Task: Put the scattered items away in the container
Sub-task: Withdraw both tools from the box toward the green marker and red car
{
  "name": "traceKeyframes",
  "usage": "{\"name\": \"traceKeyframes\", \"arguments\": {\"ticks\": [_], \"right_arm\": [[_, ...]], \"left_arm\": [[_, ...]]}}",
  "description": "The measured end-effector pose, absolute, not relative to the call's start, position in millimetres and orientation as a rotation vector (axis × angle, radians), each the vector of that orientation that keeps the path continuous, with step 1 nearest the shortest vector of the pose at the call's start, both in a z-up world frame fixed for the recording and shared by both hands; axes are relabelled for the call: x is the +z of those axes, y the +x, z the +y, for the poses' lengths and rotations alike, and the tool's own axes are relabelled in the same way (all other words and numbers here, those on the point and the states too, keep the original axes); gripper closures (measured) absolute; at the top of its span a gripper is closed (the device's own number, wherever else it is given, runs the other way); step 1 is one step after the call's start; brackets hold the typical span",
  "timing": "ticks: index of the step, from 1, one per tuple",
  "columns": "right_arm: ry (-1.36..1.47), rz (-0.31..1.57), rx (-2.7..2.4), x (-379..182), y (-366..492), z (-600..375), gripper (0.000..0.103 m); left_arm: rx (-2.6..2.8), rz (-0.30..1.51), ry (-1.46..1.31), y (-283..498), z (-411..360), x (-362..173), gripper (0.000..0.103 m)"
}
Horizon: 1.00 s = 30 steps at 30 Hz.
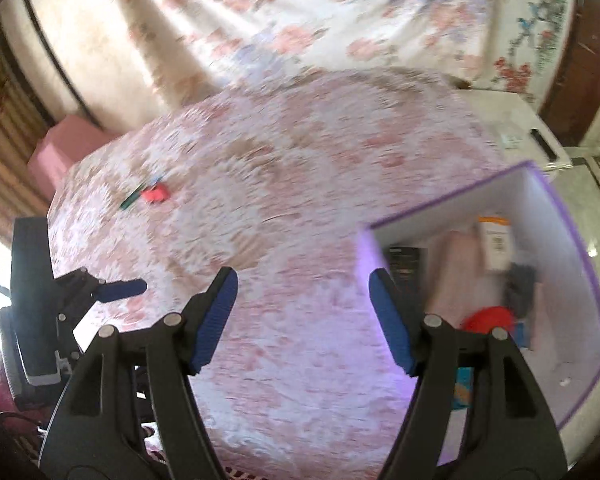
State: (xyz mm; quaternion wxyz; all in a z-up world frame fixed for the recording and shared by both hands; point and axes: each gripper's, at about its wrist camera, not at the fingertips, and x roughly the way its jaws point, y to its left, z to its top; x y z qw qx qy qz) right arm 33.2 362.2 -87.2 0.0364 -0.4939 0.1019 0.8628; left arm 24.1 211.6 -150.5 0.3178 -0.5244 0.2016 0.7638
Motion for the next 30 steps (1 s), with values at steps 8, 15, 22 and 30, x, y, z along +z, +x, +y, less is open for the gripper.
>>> {"name": "traceKeyframes", "arguments": {"ticks": [8, 15, 22, 30], "right_arm": [[-1.753, 0.175, 2.693, -128.4, -21.3, 281.8, 0.031], [-1.921, 0.042, 2.688, -161.8, -68.0, 229.6, 0.031], [-2.013, -0.048, 2.682, -183.4, -111.7, 190.1, 0.031], [-2.079, -0.124, 2.691, -200.0, -159.0, 147.9, 0.031]], "left_arm": [[2.058, 0.495, -1.521, -14.6, 145.3, -177.1, 0.019], [2.149, 0.383, -1.648, -65.1, 83.5, -200.3, 0.019], [2.246, 0.266, -1.756, -118.4, 22.1, -222.7, 0.019], [2.308, 0.259, -1.746, -176.2, -20.9, -240.1, 0.019]]}}
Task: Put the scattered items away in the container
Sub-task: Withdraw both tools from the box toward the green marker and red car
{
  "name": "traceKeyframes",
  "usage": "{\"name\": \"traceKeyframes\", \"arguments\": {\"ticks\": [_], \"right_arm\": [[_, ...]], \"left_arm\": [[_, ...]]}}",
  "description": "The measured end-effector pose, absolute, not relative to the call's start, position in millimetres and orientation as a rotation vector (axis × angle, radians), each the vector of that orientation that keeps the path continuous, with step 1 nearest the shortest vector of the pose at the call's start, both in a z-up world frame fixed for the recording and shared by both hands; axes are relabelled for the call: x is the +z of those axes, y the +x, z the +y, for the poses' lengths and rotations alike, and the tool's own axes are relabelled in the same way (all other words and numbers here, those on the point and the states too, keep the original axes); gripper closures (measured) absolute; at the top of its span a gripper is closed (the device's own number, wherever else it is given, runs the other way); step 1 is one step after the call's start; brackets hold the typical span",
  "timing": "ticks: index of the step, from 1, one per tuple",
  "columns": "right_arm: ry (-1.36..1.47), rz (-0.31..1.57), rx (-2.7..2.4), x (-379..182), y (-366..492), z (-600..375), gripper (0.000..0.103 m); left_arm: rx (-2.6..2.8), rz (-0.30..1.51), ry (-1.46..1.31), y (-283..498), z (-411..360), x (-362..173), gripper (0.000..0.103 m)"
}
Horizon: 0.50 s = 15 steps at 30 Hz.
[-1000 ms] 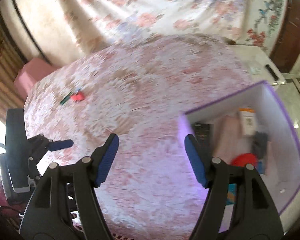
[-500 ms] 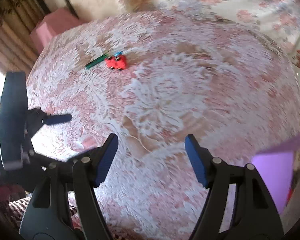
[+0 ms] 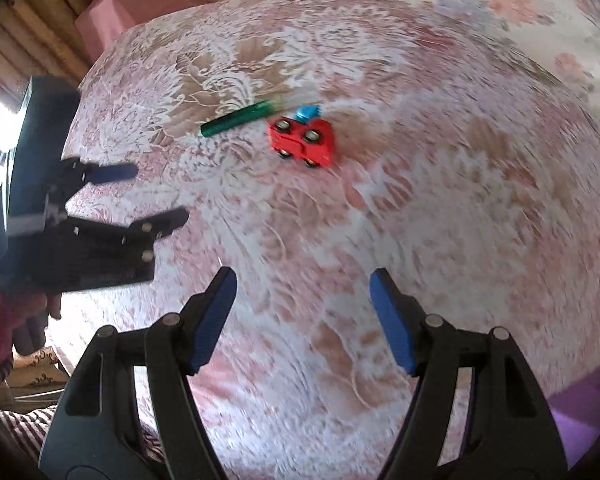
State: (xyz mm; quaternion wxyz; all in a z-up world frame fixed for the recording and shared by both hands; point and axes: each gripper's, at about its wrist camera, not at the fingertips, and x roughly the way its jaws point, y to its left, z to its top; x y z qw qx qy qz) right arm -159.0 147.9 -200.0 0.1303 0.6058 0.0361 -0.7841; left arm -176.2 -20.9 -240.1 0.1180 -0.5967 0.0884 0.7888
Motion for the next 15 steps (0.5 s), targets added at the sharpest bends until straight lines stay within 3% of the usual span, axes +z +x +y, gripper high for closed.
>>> {"name": "traceKeyframes", "arguments": {"ticks": [15], "right_arm": [[1.762, 0.078, -2.271, -221.8, -238.1, 137.1, 0.031]], "left_arm": [[2.199, 0.286, -1.590, -251.2, 1.4, -249.5, 0.019]]}}
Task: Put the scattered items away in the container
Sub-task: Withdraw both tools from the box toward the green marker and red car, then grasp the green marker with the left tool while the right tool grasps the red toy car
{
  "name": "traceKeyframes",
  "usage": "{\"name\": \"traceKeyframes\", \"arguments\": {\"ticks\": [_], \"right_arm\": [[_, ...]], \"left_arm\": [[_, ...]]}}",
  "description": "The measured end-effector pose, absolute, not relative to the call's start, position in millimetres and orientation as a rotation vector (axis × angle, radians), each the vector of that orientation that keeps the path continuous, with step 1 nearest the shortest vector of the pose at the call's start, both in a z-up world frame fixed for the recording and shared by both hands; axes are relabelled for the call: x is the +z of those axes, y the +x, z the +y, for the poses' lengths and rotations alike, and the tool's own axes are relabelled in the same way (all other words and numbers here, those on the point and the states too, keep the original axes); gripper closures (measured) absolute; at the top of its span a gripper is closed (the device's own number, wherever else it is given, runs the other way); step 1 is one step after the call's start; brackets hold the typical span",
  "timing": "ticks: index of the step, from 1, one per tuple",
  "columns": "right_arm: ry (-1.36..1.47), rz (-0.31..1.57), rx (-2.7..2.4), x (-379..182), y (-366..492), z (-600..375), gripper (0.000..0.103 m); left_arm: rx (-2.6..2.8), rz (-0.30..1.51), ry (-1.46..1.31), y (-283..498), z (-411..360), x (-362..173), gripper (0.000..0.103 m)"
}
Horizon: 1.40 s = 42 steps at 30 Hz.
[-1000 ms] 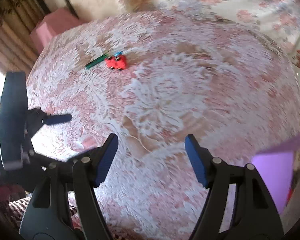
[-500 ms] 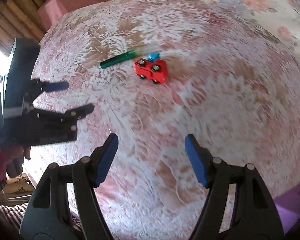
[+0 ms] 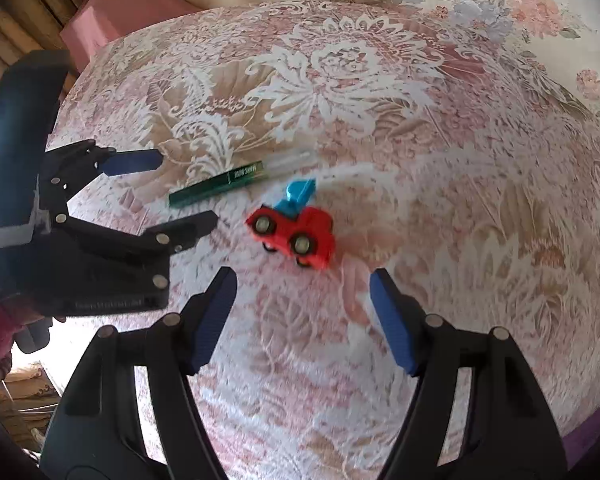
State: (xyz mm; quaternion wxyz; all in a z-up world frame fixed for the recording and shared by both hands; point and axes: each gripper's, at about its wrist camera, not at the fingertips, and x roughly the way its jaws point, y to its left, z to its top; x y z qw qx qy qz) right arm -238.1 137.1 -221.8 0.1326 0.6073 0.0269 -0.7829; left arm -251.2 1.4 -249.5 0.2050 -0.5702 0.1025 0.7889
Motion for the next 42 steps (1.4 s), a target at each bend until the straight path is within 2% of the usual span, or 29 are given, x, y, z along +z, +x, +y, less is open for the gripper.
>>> {"name": "traceKeyframes", "arguments": {"ticks": [4, 9, 13, 15, 17, 24, 26, 28, 35, 42], "right_arm": [[1.750, 0.122, -2.250, -225.7, -243.1, 131.2, 0.032], [1.757, 0.186, -2.229, -233.2, -246.6, 128.7, 0.042], [1.769, 0.193, -2.232, -237.0, -249.1, 130.9, 0.044], [1.769, 0.193, -2.230, -238.0, -251.3, 129.9, 0.046], [1.768, 0.194, -2.227, -239.0, -253.8, 128.0, 0.046], [1.771, 0.210, -2.214, -244.2, -258.6, 118.2, 0.046], [1.773, 0.215, -2.210, -245.8, -259.7, 115.4, 0.046], [1.774, 0.221, -2.206, -247.4, -260.8, 112.6, 0.046], [1.789, 0.270, -2.185, -256.3, -263.0, 104.2, 0.046], [1.774, 0.315, -2.185, -259.2, -266.6, 97.0, 0.046]], "left_arm": [[2.163, 0.310, -1.576, -254.7, 7.5, -255.3, 0.020], [2.144, 0.364, -1.558, -254.6, 12.6, -261.1, 0.021], [2.144, 0.394, -1.532, -259.4, 17.4, -260.7, 0.023], [2.148, 0.406, -1.521, -262.4, 18.0, -259.8, 0.027], [2.147, 0.419, -1.513, -264.1, 17.8, -258.6, 0.037], [2.125, 0.476, -1.471, -259.4, 16.0, -257.7, 0.055], [2.124, 0.479, -1.457, -254.4, 16.5, -256.6, 0.073], [2.134, 0.474, -1.450, -249.2, 15.6, -255.8, 0.082], [2.171, 0.409, -1.471, -236.0, -2.0, -253.4, 0.089], [2.200, 0.321, -1.508, -226.5, -26.4, -254.5, 0.091]]}}
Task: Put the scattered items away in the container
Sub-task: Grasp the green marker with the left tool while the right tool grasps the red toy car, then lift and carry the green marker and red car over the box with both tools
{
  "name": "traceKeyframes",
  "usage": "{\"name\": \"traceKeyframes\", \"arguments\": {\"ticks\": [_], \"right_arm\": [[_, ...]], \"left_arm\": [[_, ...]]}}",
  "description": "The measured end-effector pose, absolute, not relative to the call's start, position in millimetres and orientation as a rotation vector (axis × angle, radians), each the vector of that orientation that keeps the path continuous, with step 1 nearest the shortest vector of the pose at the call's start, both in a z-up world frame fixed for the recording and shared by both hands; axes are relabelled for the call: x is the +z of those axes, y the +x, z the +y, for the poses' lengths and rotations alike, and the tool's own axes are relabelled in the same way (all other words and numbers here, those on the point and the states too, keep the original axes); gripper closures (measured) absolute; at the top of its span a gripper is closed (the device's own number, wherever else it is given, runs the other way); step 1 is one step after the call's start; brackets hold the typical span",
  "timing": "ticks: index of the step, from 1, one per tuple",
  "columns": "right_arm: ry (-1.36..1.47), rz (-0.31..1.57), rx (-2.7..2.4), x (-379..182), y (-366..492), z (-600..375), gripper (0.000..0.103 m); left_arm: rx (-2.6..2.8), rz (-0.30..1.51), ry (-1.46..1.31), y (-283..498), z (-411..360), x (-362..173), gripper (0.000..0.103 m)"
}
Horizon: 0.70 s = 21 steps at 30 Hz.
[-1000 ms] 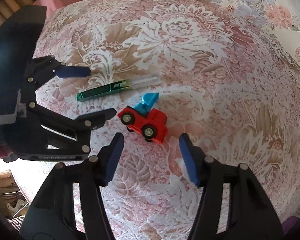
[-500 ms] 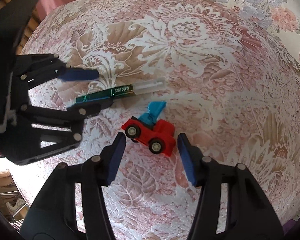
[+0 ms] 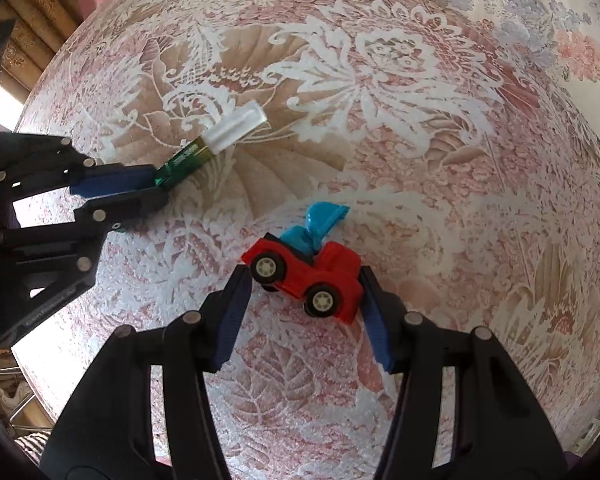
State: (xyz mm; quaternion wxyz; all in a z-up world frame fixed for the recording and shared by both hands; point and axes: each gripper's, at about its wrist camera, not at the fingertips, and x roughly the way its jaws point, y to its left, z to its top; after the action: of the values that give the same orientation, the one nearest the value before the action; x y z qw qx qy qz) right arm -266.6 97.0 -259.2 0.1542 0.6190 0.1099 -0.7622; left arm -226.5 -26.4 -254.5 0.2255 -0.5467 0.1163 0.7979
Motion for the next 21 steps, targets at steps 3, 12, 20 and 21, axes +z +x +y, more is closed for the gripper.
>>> {"name": "traceKeyframes", "arguments": {"ticks": [3, 12, 20, 21], "right_arm": [[1.771, 0.316, -2.191, -259.6, -267.3, 95.3, 0.046], [1.754, 0.371, -2.218, -260.8, -261.7, 85.4, 0.051], [1.741, 0.368, -2.234, -260.3, -259.3, 81.8, 0.055], [1.743, 0.361, -2.234, -260.1, -259.8, 81.8, 0.068]], "left_arm": [[2.208, 0.291, -1.516, -225.8, -31.1, -255.1, 0.091], [2.202, 0.254, -1.530, -227.5, -34.6, -254.9, 0.091], [2.203, 0.247, -1.531, -227.8, -35.2, -254.8, 0.091], [2.205, 0.246, -1.531, -227.8, -34.9, -254.9, 0.091]]}}
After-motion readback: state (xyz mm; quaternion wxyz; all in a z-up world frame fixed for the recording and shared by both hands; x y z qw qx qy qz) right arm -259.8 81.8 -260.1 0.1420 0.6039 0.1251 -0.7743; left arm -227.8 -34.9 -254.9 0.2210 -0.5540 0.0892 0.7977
